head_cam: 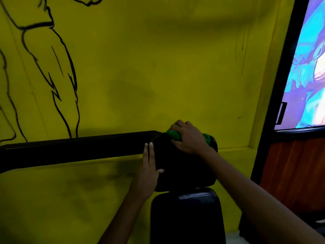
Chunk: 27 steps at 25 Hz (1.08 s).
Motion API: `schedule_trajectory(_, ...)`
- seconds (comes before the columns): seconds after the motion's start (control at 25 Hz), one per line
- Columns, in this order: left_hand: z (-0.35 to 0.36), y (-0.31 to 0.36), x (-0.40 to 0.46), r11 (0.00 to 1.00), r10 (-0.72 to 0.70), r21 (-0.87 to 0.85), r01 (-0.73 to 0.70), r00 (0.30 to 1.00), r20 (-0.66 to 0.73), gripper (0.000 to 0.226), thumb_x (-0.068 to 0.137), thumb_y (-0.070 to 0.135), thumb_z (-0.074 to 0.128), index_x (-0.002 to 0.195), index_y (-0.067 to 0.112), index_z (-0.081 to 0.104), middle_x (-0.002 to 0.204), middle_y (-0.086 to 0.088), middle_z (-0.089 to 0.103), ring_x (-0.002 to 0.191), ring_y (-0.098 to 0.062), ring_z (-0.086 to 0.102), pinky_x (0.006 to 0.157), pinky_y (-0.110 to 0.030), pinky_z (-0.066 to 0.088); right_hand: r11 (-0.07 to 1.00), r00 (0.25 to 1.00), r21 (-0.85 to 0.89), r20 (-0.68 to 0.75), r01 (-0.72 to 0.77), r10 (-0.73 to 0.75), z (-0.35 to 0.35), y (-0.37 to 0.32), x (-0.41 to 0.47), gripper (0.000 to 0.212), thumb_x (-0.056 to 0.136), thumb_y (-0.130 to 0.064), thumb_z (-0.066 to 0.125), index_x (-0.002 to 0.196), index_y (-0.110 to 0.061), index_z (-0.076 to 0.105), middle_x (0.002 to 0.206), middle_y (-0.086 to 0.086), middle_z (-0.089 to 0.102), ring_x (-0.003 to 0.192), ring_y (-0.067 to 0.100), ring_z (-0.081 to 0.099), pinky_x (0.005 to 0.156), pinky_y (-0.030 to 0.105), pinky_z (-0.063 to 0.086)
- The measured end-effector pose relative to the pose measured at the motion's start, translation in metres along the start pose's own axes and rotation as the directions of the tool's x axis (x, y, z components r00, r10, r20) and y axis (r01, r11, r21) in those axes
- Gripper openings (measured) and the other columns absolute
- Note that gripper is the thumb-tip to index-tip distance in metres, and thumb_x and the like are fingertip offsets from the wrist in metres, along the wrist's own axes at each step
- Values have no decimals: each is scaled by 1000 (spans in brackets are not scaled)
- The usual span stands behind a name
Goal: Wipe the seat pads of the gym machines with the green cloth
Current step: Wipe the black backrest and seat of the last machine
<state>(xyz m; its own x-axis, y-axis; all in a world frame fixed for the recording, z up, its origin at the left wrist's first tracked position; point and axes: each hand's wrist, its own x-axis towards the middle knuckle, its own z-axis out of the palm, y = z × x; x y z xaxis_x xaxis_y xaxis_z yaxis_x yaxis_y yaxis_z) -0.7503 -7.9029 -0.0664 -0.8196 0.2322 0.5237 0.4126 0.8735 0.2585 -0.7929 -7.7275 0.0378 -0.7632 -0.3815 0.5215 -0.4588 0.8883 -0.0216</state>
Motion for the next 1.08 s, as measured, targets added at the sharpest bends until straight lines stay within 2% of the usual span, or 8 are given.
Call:
schedule_trajectory(0.16, -5, -1, 1, 997, 68, -22, -69, 996, -55, 92, 93, 52, 45, 147, 15, -19, 158, -3, -18, 139, -29, 32, 88, -27, 49, 964, 964, 69, -49, -257, 261, -9, 68, -32, 37, 88, -31, 59, 122, -17, 57, 124, 9, 49, 108, 32, 46, 85, 39, 43)
schedule_trajectory(0.28, 1, 19, 30, 919, 318, 279, -279, 942, -106, 79, 94, 54, 31, 151, 3, 9, 158, -15, 13, 145, -30, 16, 116, -40, 21, 858, 892, 290, -28, -425, 451, -7, 85, -35, 28, 88, -25, 59, 114, -15, 61, 114, 14, 52, 104, 35, 52, 80, 37, 42)
schedule_trajectory(0.4, 11, 52, 68, 822, 389, 452, -346, 921, -3, 72, 95, 51, 26, 146, 0, 28, 149, -16, 38, 137, -29, 37, 111, -46, 18, 825, 877, 363, -44, -433, 479, 1, 85, -38, 30, 88, -24, 59, 115, -12, 59, 113, 15, 49, 99, 33, 52, 79, 38, 43)
schedule_trajectory(0.48, 23, 52, 81, 811, 392, 471, -348, 920, 4, 70, 96, 51, 25, 145, 1, 31, 143, -16, 45, 131, -30, 44, 110, -47, 21, 664, 787, 569, -49, -484, 616, 10, 87, -53, 29, 90, -22, 58, 116, -9, 56, 109, 12, 50, 96, 28, 52, 76, 34, 40)
schedule_trajectory(0.56, 30, 45, 82, 789, 428, 504, -351, 903, -43, 70, 96, 51, 27, 145, 1, 30, 138, -16, 49, 126, -31, 46, 108, -47, 27, 351, 641, 814, 33, -462, 766, 29, 83, -80, 14, 92, -19, 54, 104, -11, 55, 97, 10, 54, 91, 26, 54, 73, 36, 40)
schedule_trajectory(0.72, 35, 44, 88, 751, 484, 562, -347, 868, -111, 71, 96, 50, 31, 144, -2, 32, 134, -18, 49, 121, -34, 47, 105, -48, 30, 34, 507, 869, 256, -493, 823, 60, 71, -122, 15, 94, -12, 48, 81, -16, 55, 80, 11, 56, 80, 26, 54, 68, 35, 38)
schedule_trajectory(1.0, 36, 44, 87, 715, 502, 617, -330, 856, -124, 70, 98, 50, 25, 145, -3, 28, 135, -19, 47, 121, -35, 46, 105, -48, 30, 375, 656, 820, 0, -432, 755, -3, 77, -53, 24, 89, -16, 53, 68, -25, 45, 71, 0, 48, 62, 15, 43, 58, 32, 33)
schedule_trajectory(1.08, 37, 42, 87, 715, 505, 615, -333, 854, -124, 70, 98, 50, 23, 145, -2, 28, 135, -19, 46, 121, -35, 46, 105, -48, 29, 379, 637, 829, -37, -410, 770, 10, 75, -62, 20, 90, -16, 53, 72, -22, 47, 74, 3, 49, 65, 18, 45, 59, 33, 34)
